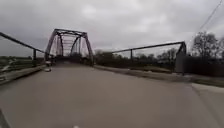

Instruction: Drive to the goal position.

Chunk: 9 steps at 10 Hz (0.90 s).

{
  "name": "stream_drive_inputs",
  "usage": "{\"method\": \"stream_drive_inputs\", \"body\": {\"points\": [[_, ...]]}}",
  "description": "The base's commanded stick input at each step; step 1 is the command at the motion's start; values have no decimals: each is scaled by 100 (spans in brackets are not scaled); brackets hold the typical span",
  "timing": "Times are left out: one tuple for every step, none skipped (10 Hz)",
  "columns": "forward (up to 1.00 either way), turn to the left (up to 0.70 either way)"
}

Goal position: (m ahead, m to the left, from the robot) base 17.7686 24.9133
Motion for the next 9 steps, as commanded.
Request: {"method": "stream_drive_inputs", "body": {"points": [[70,34],[70,35],[70,35],[70,35],[70,35],[70,35],[70,35],[70,35],[70,35]]}}
